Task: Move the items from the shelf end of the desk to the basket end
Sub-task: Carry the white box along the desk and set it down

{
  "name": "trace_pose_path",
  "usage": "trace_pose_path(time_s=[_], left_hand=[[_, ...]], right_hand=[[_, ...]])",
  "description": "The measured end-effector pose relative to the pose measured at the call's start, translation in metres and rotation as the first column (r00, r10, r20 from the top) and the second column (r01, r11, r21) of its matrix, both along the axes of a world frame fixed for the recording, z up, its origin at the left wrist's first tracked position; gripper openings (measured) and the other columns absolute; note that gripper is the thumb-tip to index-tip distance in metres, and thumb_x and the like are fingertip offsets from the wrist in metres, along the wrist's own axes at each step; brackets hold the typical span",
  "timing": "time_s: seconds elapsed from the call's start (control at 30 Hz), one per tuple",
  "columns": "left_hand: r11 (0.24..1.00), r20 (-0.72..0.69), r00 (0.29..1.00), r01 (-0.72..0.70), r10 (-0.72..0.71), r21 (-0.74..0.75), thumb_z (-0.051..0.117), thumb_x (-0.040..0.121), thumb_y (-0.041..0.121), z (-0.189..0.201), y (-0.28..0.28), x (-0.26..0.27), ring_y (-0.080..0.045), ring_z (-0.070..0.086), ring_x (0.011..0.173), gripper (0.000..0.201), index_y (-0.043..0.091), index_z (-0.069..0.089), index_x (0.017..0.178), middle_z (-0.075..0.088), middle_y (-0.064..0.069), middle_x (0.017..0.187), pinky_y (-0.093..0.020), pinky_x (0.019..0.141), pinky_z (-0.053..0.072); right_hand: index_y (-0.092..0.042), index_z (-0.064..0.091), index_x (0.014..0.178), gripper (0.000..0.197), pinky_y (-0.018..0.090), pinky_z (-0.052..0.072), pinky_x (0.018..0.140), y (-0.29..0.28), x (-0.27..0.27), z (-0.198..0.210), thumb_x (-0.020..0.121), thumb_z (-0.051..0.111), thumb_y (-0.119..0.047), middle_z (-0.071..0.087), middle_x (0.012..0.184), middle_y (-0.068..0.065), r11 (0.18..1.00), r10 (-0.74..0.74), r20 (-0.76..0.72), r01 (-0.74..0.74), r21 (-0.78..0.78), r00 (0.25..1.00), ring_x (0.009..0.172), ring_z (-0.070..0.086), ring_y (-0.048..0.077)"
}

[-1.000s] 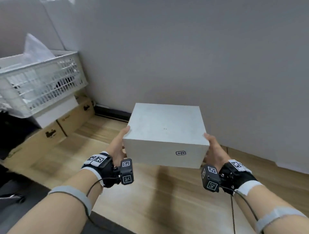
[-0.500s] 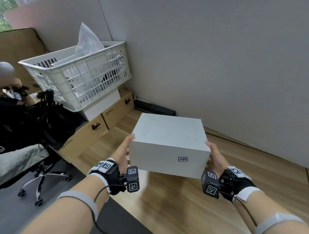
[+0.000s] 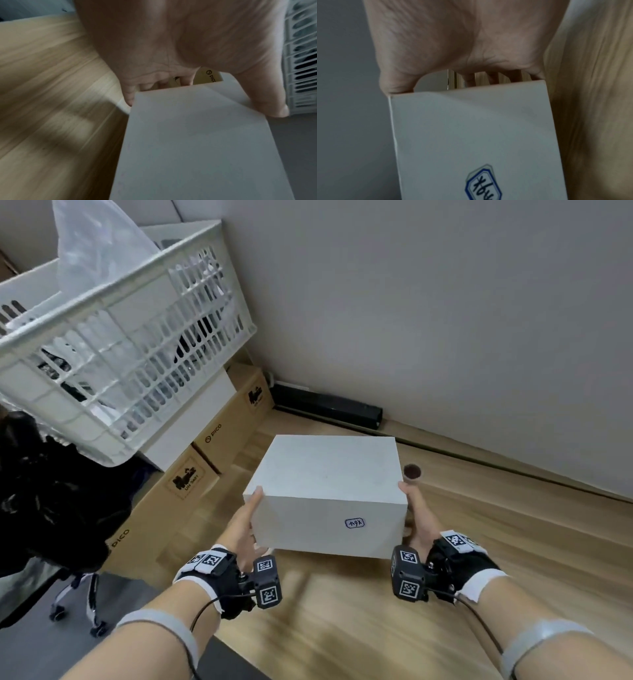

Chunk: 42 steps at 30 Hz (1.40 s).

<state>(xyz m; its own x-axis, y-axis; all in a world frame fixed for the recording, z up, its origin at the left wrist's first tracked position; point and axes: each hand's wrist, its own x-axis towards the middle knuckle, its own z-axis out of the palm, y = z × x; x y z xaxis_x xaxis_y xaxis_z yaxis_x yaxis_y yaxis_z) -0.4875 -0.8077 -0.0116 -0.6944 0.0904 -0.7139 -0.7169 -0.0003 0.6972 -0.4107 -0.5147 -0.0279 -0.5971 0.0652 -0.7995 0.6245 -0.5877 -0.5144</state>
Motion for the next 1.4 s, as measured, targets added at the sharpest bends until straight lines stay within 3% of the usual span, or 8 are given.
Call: trace_pose_path(time_s=[0.17,0.33,0.53,0.7,0.9,1.0,1.23,1.4], left_hand=[[0.996,-0.039,0.998,-0.042,0.045,0.084,0.078,0.062,0.067,-0.027,-0.012,-0.052,-0.027,0.062,0.118,0.091,0.02,0.05,0.135,0.063,-0.012,0.131,-0.045,0.104,0.047],[0.996,0.048,0.997,-0.065,0.062,0.061,0.076,0.049,0.075,-0.037,-0.031,-0.124,-0.03,0.049,0.13,0.115,0.023,0.037,0.145,0.052,-0.007,0.14,-0.051,0.108,0.04],[0.98,0.122,0.981,-0.167,0.154,0.109,0.076,0.056,0.074,-0.048,-0.047,-0.193,-0.038,0.052,0.124,0.11,0.027,0.034,0.145,0.051,-0.01,0.134,-0.052,0.096,0.051],[0.953,0.165,0.97,-0.212,0.178,0.218,0.072,0.066,0.069,-0.051,-0.052,-0.219,-0.031,0.063,0.096,0.089,0.016,0.042,0.132,0.057,-0.014,0.121,-0.05,0.092,0.053],[0.905,0.218,0.951,-0.28,0.218,0.319,0.068,0.076,0.062,-0.048,-0.045,-0.223,-0.04,0.061,0.11,0.083,0.019,0.038,0.141,0.05,-0.02,0.136,-0.051,0.085,0.054],[0.911,0.205,0.951,-0.285,0.23,0.298,0.064,0.084,0.052,-0.045,-0.03,-0.207,-0.036,0.062,0.11,0.065,0.013,0.046,0.133,0.056,-0.018,0.127,-0.05,0.08,0.055],[0.97,0.144,0.966,0.192,-0.214,0.152,0.046,0.096,0.043,-0.01,0.07,-0.124,-0.033,0.058,0.12,0.049,0.005,0.044,0.128,0.061,-0.01,0.109,-0.045,0.106,0.043],[0.855,0.017,0.878,0.461,-0.478,0.237,0.045,0.096,0.038,0.035,0.178,-0.01,-0.03,0.064,0.101,0.039,0.007,0.053,0.118,0.064,-0.012,0.116,-0.039,0.091,0.044]], right_hand=[[-0.03,0.055,0.114,0.06,0.058,0.045,0.1,-0.026,-0.046,-0.007,0.072,0.057,-0.072,0.058,0.122,0.012,0.998,-0.042,0.006,0.042,0.057,0.999,0.112,0.057,0.036],[-0.03,0.056,0.126,0.075,0.051,0.052,0.088,-0.063,-0.102,-0.012,0.066,0.06,-0.075,0.054,0.134,0.012,0.983,-0.161,-0.008,0.161,0.09,0.987,0.116,0.056,0.034],[-0.031,0.056,0.124,0.077,0.06,0.048,0.094,-0.098,-0.166,-0.028,0.063,0.063,-0.076,0.062,0.122,0.011,0.965,-0.242,-0.004,0.242,0.1,0.97,0.11,0.06,0.036],[-0.028,0.06,0.122,0.071,0.057,0.05,0.093,-0.12,-0.198,-0.038,0.067,0.063,-0.072,0.065,0.116,0.009,0.956,-0.27,-0.025,0.271,0.117,0.963,0.106,0.062,0.031],[-0.03,0.053,0.137,0.062,0.047,0.044,0.101,-0.122,-0.202,-0.033,0.081,0.061,-0.057,0.05,0.147,0.001,0.951,-0.294,-0.121,0.303,0.063,0.948,0.132,0.048,0.025],[-0.025,0.042,0.146,0.062,0.047,0.027,0.117,-0.113,-0.183,-0.017,0.092,0.052,-0.052,0.037,0.155,0.002,0.952,-0.27,-0.169,0.289,0.102,0.948,0.143,0.035,0.025],[-0.016,0.05,0.138,0.053,0.048,0.038,0.111,-0.048,-0.064,0.033,0.097,0.046,-0.048,0.06,0.135,0.009,0.894,-0.363,-0.257,0.412,0.174,0.896,0.119,0.061,0.029],[-0.017,0.056,0.131,0.045,0.047,0.043,0.106,0.018,0.094,0.08,0.096,0.05,-0.045,0.067,0.126,0.007,0.765,-0.503,-0.347,0.595,0.247,0.791,0.111,0.067,0.028]])
